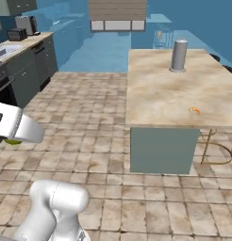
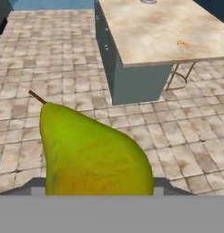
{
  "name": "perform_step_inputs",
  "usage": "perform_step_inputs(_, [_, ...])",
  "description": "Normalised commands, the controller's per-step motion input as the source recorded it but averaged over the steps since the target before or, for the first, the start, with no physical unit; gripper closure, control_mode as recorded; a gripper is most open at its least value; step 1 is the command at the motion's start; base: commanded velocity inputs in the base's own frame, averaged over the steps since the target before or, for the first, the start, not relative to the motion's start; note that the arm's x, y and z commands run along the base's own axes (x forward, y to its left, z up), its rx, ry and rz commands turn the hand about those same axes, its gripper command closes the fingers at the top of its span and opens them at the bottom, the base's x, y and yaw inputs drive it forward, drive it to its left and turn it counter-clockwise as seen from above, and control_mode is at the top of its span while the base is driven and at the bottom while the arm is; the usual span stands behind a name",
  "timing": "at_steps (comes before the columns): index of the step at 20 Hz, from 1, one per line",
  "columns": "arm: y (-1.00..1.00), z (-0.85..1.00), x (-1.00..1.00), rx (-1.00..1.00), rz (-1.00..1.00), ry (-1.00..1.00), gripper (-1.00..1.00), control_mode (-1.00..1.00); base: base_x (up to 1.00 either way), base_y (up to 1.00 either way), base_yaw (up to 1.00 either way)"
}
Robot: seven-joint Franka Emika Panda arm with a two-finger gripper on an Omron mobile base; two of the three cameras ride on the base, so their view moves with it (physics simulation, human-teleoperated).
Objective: Open the fridge, remove the pear, onion, and shrimp, and place them on any counter.
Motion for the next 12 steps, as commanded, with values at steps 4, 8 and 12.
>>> perform_step_inputs(4, [0.0, 0.0, 0.0, 0.0, 0.0, 0.0, 1.0, 1.0, 0.0, -0.42, 0.0])
perform_step_inputs(8, [0.0, 0.0, 0.0, 0.0, 0.0, 0.0, 1.0, 1.0, 0.26, -0.9, 0.06])
perform_step_inputs(12, [0.0, 0.0, 0.0, 0.0, 0.0, 0.0, 1.0, 1.0, 0.6, -1.0, 0.2])
